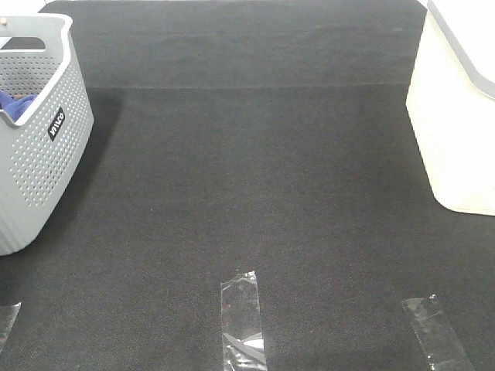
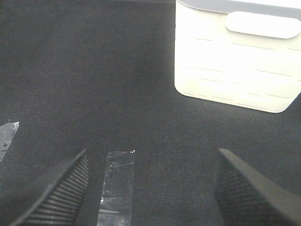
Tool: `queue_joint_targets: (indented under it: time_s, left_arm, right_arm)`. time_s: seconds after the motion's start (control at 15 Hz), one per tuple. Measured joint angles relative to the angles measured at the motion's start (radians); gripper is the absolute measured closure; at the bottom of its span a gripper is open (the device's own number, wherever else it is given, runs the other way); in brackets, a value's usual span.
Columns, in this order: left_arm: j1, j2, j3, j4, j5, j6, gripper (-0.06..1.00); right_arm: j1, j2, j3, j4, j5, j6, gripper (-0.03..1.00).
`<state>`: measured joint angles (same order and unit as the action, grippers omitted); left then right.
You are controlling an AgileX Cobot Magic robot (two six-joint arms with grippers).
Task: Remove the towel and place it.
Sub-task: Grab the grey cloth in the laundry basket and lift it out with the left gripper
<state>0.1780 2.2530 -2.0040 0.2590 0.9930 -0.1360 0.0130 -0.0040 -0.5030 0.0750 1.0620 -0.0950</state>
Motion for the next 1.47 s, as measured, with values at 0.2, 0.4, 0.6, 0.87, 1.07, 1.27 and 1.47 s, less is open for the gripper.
queue_joint_targets:
  time_s: [0.2,0.4,0.6,0.87,1.07,1.27,1.47]
  left_arm:
    - [0.005,0.002,-0.002,0.014,0.021,0.0,0.32]
    - [0.033,0.003,-0.002,0.007,0.024,0.003,0.32]
    - [0.038,0.005,-0.002,-0.027,0.011,0.026,0.32]
    - [0.038,0.007,-0.002,-0.034,-0.002,0.026,0.41]
    - [0.038,0.007,-0.002,-0.039,-0.002,0.026,0.52]
    - [0.038,0.01,-0.002,-0.041,-0.002,0.027,0.81]
    - [0.038,0.014,-0.002,-0.041,-0.013,0.052,0.94]
  right_arm:
    - [0.0,0.0,0.0,0.0,0.0,0.0,0.27]
    - [0.0,0.0,0.0,0.0,0.0,0.0,0.27]
    - [0.0,0.0,0.0,0.0,0.0,0.0,0.27]
    - [0.0,0.0,0.0,0.0,0.0,0.0,0.27]
    - [0.0,0.0,0.0,0.0,0.0,0.0,0.27]
    - [0.0,0.0,0.0,0.0,0.0,0.0,0.27]
    - [0.0,0.0,0.0,0.0,0.0,0.0,0.27]
